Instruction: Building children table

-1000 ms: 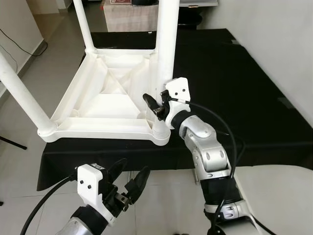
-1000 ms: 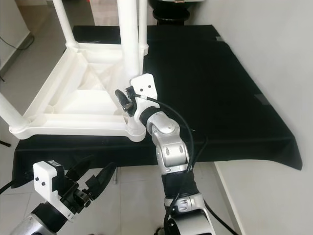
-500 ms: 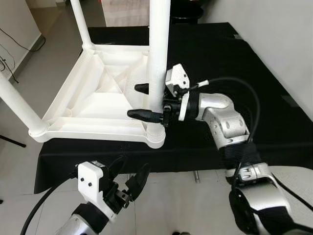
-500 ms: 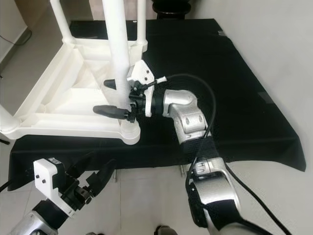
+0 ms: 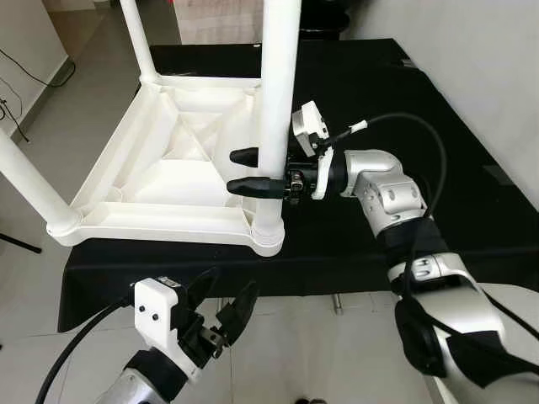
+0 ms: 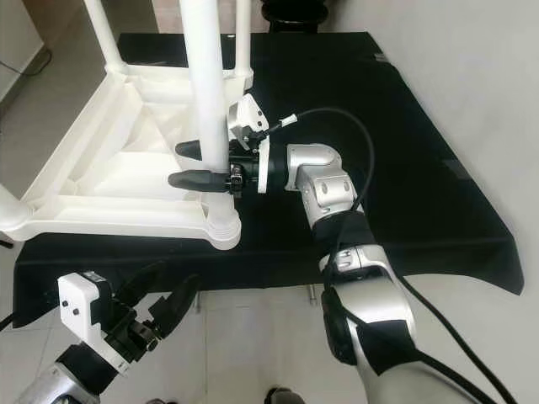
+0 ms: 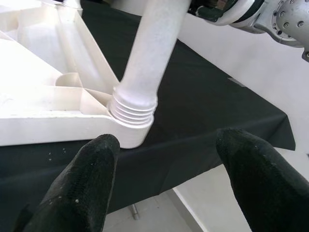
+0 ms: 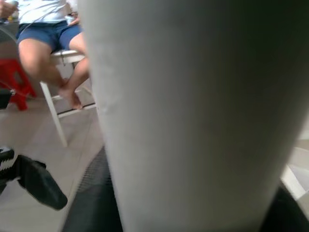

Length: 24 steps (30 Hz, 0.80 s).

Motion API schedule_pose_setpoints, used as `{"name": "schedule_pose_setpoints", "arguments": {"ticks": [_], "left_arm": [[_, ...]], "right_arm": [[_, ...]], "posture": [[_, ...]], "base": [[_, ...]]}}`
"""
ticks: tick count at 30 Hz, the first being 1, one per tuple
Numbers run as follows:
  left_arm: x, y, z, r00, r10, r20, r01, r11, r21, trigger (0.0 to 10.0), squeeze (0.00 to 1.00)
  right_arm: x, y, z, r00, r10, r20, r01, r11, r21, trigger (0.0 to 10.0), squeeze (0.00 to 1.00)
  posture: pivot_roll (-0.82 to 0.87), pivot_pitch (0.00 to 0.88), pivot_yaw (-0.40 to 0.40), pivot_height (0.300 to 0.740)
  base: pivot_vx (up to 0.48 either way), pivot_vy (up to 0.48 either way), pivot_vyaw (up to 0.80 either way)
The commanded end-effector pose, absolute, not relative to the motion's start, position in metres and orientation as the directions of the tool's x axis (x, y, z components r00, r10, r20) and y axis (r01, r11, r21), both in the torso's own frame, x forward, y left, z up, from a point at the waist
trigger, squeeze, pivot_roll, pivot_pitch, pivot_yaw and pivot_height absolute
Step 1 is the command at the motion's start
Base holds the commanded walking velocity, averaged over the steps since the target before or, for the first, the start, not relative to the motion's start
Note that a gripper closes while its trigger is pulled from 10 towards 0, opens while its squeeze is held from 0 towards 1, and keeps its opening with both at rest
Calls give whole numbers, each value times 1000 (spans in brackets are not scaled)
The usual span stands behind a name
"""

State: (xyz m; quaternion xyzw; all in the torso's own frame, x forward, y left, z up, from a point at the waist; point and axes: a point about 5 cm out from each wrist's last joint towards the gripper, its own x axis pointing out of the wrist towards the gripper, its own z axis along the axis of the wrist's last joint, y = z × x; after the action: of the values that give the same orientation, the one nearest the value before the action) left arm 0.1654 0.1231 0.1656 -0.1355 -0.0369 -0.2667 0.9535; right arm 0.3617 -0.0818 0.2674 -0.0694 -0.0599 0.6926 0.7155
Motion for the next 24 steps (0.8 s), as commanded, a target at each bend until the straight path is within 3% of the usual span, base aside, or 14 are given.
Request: {"name": "schedule_pose_setpoints", "arguments": {"ticks": [1,4,7,9,11,12,13,14,15,17,24], "left_arm": [[165,123,162,860,-492,138,510,822,-253,10000,0],[165,123,162,860,-491,138,510,822,-254,10000,0],[165,123,162,861,-490,141,509,822,-253,10000,0],[165,123,162,861,-489,141,509,823,-253,10000,0],[164,124,163,862,-487,142,507,824,-252,10000,0],[164,124,163,862,-487,142,507,824,-252,10000,0],[164,125,163,863,-486,142,506,825,-251,10000,0],[164,125,163,863,-486,142,506,825,-251,10000,0],[164,127,164,863,-484,141,504,827,-250,10000,0],[165,127,163,863,-486,140,505,826,-249,10000,0],[168,127,162,861,-489,141,509,824,-248,10000,0]], "right_arm": [[360,-79,267,-8,1000,-14,-982,-10,-186,0,0],[363,-83,266,37,999,-8,-980,34,-197,0,0],[372,-93,255,310,951,16,-931,307,-195,0,0],[373,-95,253,351,936,20,-918,348,-191,0,0],[368,-94,228,623,782,-3,-773,616,-150,0,0],[368,-94,228,623,782,-3,-773,616,-150,0,0],[367,-100,214,817,575,-43,-572,801,-178,0,0],[367,-100,214,817,575,-43,-572,801,-178,0,0],[325,-81,185,880,462,-107,-473,871,-134,0,0],[314,-73,182,874,473,-109,-483,870,-100,0,0],[320,-56,186,862,499,-89,-506,859,-75,0,0]], "posture": [[32,163,-34,740],[30,163,-35,740],[40,173,-44,740],[40,173,-44,740],[58,182,-48,740],[58,182,-48,740],[57,183,-47,740],[57,183,-47,740],[46,186,-32,740],[40,186,-34,740],[38,161,-35,740]], "base": [[0,0,0],[0,0,0],[0,0,0],[0,0,0],[0,0,0],[0,0,0],[0,0,0],[0,0,0],[0,0,0],[0,0,0],[0,0,0]]}}
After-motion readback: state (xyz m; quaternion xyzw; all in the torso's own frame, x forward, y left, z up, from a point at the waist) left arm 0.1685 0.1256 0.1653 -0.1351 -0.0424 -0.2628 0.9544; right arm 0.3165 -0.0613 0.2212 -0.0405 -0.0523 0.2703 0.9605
